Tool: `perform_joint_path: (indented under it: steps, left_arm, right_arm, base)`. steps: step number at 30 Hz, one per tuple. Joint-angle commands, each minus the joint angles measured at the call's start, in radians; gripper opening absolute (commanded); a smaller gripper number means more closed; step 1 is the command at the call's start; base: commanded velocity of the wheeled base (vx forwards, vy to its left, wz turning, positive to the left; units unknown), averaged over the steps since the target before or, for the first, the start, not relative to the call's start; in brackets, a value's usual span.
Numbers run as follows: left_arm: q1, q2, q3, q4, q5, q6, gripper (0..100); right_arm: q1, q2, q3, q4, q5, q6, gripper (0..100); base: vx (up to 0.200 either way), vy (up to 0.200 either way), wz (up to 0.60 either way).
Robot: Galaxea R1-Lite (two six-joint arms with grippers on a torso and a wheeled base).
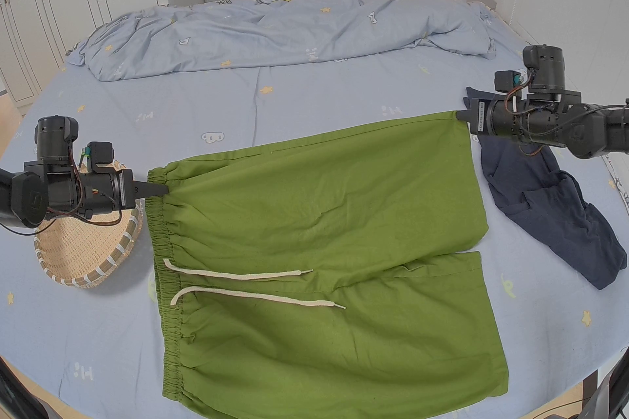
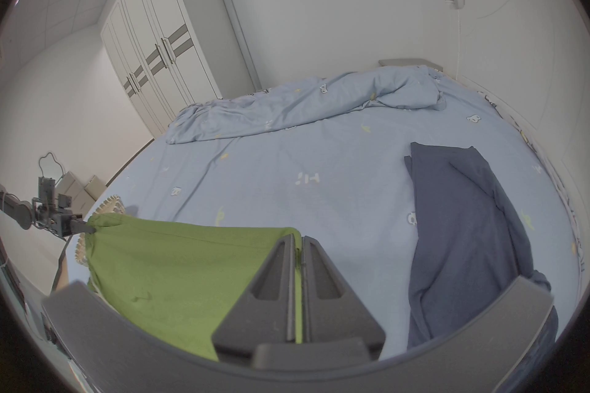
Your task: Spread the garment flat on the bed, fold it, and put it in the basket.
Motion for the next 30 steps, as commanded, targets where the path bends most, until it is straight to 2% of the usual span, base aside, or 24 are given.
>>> perform_joint_path:
  steps: [1,12,26,30]
  left_arm:
    - [0.003,0.061,-0.018,-0.014,0.002,-0.001,0]
    - [0.011,0.111,-0.044,-0.059,0.005,0.001,0]
    - [0.009,0.158,-0.095,-0.059,0.010,-0.001,0]
    - [0.005,0.188,-0.121,-0.059,0.031,-0.001,0]
  right_arm:
    - [0.008,0.123,-0.057,-0.026,-0.021,-0.004,0]
    - [0.014,0.197,-0.109,-0.083,-0.023,-0.004,0]
    - [0.015,0.275,-0.195,-0.084,-0.024,-0.004,0]
    - [0.020,0.304,-0.220,-0.083,-0.024,-0.004,0]
  base:
    - [0.000,0.000,0.00]
    - [0.000,0.000,0.00]
    - [0.000,0.000,0.00]
    - [0.000,0.000,0.00]
